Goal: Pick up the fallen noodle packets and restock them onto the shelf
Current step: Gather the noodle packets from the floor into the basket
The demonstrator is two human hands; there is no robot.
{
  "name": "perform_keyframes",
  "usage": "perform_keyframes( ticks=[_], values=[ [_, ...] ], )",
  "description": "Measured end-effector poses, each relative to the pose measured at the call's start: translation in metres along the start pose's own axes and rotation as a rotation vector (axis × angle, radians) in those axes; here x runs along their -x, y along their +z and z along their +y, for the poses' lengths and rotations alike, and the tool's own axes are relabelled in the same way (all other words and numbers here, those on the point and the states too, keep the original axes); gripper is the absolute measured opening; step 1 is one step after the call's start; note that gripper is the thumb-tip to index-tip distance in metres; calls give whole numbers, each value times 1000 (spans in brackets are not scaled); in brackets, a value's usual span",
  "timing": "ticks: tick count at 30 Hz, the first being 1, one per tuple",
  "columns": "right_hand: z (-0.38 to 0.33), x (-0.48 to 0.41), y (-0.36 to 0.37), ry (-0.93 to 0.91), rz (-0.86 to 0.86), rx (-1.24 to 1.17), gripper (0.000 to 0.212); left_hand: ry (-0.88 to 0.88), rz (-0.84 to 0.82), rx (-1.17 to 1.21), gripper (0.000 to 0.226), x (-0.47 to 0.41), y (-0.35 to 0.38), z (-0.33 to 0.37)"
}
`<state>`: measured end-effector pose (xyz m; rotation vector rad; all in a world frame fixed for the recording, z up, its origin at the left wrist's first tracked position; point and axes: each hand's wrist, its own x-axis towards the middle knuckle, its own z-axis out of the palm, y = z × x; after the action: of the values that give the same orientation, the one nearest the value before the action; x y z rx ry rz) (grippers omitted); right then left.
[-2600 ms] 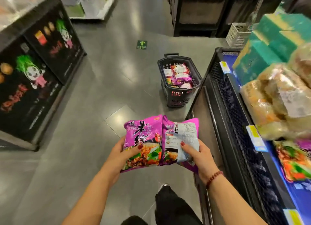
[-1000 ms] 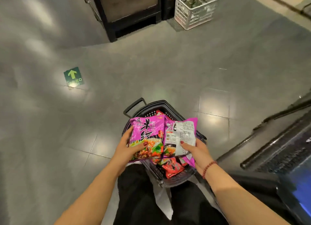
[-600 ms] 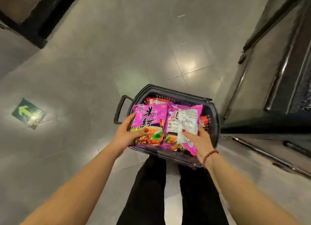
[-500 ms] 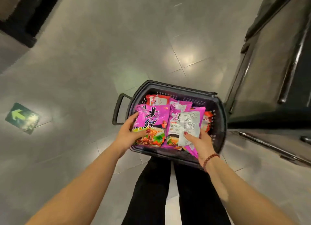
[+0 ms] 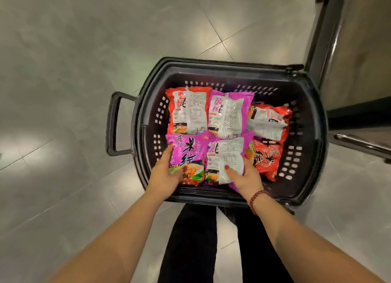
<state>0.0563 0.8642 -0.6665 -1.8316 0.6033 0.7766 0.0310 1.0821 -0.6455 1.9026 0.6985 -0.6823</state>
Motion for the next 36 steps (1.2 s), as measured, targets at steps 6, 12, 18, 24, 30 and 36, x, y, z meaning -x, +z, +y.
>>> perform_keyframes(
  ticks=[6,12,18,24,30,36],
  values=[
    [6,-1,19,-114,212,364,81,161,142,-412,100,-9,13,-8],
    [16,1,19,-688,217,1130,89,597,46,-1165,74,-13,6,-19],
    [25,-17,20,-653,122,1207,89,385,-149,-1441,61,-30,5,-12],
    [3,11,7,-651,181,1128,81,382,-142,-1392,66,-12,5,13],
    [-47,75,-63,-554,213,1056,62,652,-31,-1223,74,43,0,92],
    [-87,151,-148,-482,401,930,56,857,8,-1195,58,112,9,195]
  ],
)
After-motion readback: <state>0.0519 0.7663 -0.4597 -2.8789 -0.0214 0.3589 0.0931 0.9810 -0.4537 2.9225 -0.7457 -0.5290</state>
